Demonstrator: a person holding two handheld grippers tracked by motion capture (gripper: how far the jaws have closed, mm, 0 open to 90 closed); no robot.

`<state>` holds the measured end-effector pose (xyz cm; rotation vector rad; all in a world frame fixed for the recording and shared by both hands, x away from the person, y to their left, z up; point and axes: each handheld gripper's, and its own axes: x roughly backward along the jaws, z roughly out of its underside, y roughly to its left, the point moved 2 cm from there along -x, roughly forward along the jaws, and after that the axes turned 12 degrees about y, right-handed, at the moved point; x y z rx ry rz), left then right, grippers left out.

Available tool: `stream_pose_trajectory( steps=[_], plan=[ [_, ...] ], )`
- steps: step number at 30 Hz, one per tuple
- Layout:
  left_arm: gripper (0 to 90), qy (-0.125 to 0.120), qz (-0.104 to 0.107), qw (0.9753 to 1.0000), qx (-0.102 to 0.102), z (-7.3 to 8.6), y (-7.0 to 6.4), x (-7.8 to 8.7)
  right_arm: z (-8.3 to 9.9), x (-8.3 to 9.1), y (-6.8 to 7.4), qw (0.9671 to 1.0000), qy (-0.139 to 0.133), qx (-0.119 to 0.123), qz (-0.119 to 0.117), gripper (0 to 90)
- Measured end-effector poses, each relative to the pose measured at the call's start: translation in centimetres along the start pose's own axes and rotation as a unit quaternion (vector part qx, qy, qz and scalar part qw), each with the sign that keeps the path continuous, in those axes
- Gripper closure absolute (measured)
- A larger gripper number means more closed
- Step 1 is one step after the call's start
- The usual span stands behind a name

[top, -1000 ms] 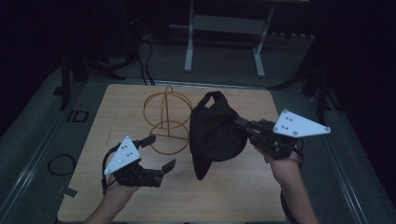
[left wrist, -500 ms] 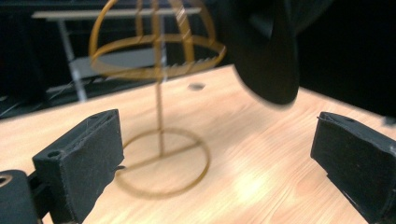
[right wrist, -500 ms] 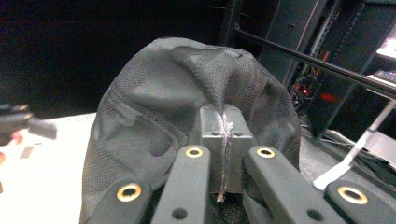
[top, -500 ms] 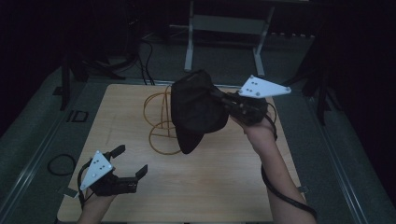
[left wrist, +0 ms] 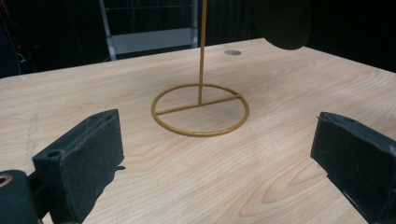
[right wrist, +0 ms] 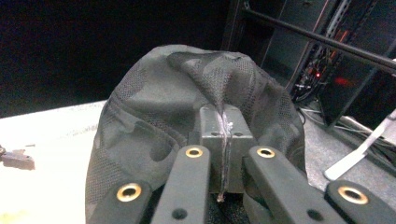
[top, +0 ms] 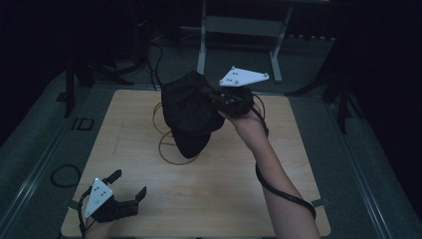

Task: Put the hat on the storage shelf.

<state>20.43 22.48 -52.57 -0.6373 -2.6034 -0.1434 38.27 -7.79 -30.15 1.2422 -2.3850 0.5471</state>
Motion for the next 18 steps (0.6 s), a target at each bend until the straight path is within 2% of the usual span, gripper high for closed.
stream_pose_trajectory(
  steps=[4, 5, 11, 14, 18],
  plan=[
    [2.9, 0.003, 0.001, 1.0000, 0.003, 0.3, 0.0, -0.2, -0.2, -1.3, 0.3, 1.0000, 0.009, 0.000, 0.000, 89.4],
    [2.9, 0.005, 0.002, 1.0000, 0.006, 0.4, 0.0, -0.3, -0.3, -2.2, 0.5, 0.9999, 0.015, -0.005, -0.004, 89.4],
    [2.9, 0.000, 0.005, 0.9999, 0.011, 0.4, -0.1, -0.6, 0.0, -4.8, 1.0, 0.9992, 0.031, -0.016, -0.018, 89.4],
    [2.9, 0.002, 0.010, 0.9999, 0.009, 0.5, -0.3, -0.7, 0.2, -5.5, 1.2, 0.9990, 0.036, -0.017, -0.018, 89.3],
    [3.0, 0.007, 0.017, 0.9998, 0.008, 0.6, -0.4, -0.8, 0.4, -6.4, 1.3, 0.9986, 0.039, -0.030, -0.020, 88.7]
  ],
)
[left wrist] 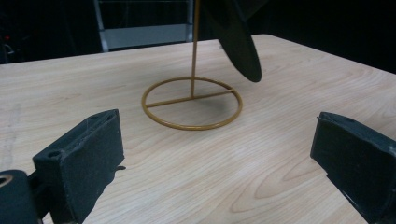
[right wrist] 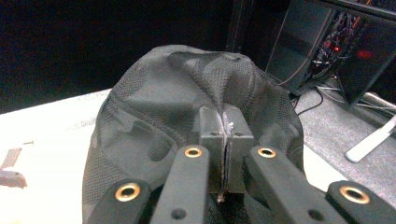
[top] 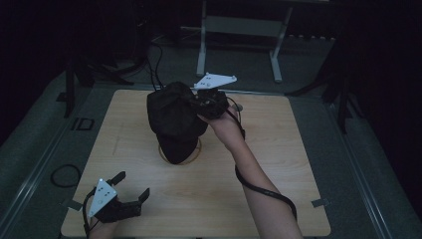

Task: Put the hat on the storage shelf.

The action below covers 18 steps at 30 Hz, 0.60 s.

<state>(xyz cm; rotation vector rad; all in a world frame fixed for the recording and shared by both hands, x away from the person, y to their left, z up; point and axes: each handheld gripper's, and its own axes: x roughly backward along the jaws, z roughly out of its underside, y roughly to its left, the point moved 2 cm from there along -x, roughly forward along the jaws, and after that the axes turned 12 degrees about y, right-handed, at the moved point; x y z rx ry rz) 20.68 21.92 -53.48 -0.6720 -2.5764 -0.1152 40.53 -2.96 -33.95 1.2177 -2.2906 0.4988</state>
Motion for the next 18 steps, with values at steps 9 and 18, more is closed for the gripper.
stream_pose_trajectory(
  steps=[9, 18],
  plan=[
    [3.0, 0.001, 0.003, 1.0000, 0.005, 0.0, 0.1, -0.2, -0.1, -1.4, 0.7, 0.9999, 0.000, -0.005, -0.011, 82.9],
    [3.0, -0.003, 0.008, 0.9999, 0.006, 0.1, 0.1, 0.0, 0.0, -2.7, 1.6, 0.9998, 0.002, -0.002, -0.017, 60.0]
  ],
)
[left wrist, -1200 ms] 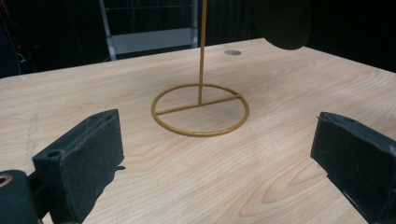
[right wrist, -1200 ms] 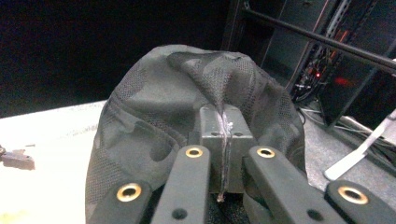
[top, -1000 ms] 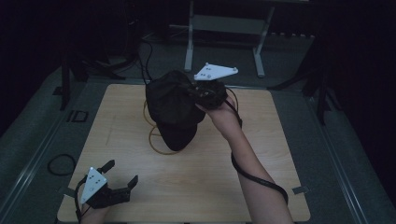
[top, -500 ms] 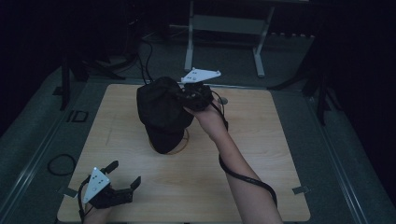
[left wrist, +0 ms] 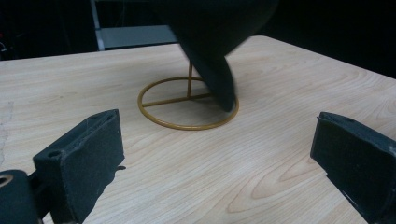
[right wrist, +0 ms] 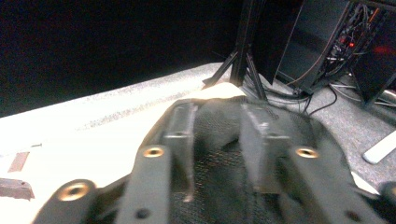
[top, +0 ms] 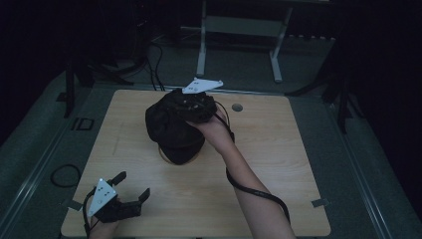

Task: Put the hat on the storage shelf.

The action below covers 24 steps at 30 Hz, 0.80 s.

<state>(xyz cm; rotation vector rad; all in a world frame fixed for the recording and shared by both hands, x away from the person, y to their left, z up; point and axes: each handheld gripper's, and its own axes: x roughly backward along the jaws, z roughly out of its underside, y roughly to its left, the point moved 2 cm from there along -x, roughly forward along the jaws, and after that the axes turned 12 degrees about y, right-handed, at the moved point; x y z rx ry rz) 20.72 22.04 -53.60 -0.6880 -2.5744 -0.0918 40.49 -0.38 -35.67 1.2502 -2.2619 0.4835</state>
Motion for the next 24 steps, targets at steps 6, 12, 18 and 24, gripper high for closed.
stream_pose_trajectory(
  steps=[6, 12, 18, 24],
  plan=[
    [3.0, 0.000, 0.001, 1.0000, 0.002, 0.0, 0.1, 0.0, 0.0, 0.3, -0.2, 1.0000, 0.003, -0.007, -0.003, 47.4],
    [3.0, -0.001, 0.003, 1.0000, 0.004, 0.0, -0.1, -0.1, 0.4, 0.9, -0.4, 0.9999, 0.002, -0.011, -0.003, 35.9],
    [3.0, -0.004, 0.006, 1.0000, 0.004, -0.2, -0.4, -0.1, 1.4, 1.7, -0.6, 0.9997, -0.005, -0.022, -0.006, 27.0],
    [3.0, -0.005, 0.008, 1.0000, 0.003, -0.3, -0.7, -0.1, 2.1, 2.4, -0.3, 0.9991, -0.012, -0.024, -0.033, 12.3]
  ],
)
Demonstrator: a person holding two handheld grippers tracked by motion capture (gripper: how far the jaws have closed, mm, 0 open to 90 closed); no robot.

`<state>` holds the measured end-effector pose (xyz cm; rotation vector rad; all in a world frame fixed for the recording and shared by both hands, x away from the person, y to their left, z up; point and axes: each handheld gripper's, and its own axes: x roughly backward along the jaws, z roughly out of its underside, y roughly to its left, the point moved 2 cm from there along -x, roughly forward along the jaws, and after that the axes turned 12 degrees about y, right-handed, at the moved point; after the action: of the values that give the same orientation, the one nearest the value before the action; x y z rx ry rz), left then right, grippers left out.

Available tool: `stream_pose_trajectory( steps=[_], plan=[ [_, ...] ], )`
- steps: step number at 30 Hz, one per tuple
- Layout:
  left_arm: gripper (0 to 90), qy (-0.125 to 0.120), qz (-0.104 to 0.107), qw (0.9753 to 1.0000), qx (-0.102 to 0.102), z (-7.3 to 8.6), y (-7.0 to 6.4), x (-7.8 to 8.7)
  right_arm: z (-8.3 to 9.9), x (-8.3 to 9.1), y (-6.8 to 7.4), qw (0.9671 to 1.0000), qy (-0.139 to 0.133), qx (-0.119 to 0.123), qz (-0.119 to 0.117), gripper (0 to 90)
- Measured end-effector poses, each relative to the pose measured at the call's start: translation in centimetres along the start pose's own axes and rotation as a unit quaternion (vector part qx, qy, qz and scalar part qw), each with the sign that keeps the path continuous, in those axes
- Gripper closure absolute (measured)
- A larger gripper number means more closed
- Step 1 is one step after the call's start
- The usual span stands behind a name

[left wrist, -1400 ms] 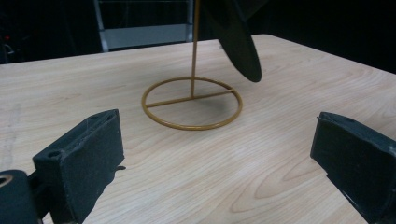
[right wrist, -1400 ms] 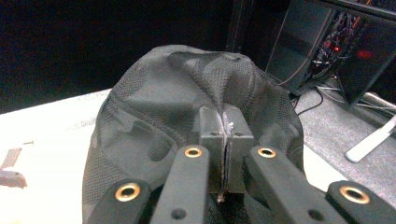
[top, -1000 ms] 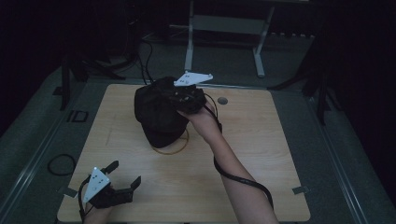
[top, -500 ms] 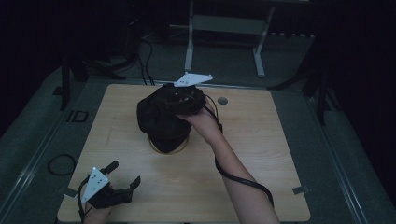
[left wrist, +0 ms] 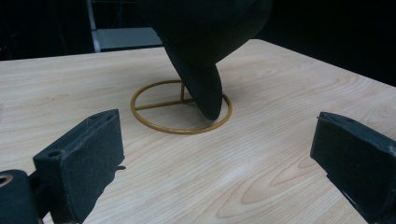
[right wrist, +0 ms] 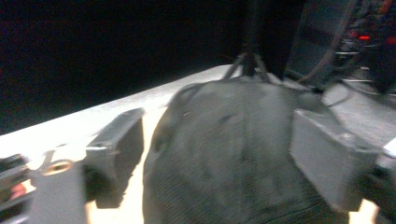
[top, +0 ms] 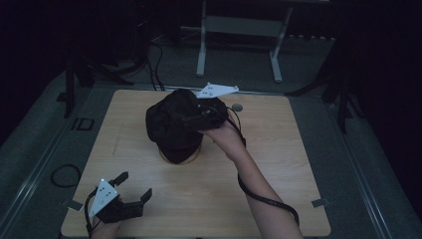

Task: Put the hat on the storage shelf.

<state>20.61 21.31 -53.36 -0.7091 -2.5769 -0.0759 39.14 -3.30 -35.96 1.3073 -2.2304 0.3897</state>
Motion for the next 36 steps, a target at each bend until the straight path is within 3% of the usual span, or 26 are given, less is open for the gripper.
stream_pose_trajectory(
  steps=[2, 3, 9, 20, 36],
  plan=[
    [3.0, 0.002, 0.001, 1.0000, -0.002, 0.0, 0.0, -0.1, 0.3, 0.3, 0.3, 1.0000, -0.002, 0.008, 0.000, 13.7],
    [3.0, 0.004, 0.000, 1.0000, -0.002, 0.1, 0.0, -0.2, 0.7, 0.5, 0.5, 0.9998, -0.002, 0.014, -0.014, 11.8],
    [3.0, 0.010, 0.001, 0.9999, -0.003, 0.3, -0.1, -0.5, 2.0, 1.0, 0.9, 0.9996, -0.008, 0.025, -0.014, 11.9],
    [3.0, 0.015, -0.002, 0.9998, -0.009, 0.7, -0.1, -0.7, 4.7, 1.6, 0.6, 0.9997, -0.009, 0.021, -0.005, 11.9],
    [3.0, 0.016, 0.001, 0.9998, -0.007, 1.0, -0.1, -0.8, 10.3, 1.5, 1.6, 0.9993, 0.007, 0.022, -0.028, 12.7]
  ],
)
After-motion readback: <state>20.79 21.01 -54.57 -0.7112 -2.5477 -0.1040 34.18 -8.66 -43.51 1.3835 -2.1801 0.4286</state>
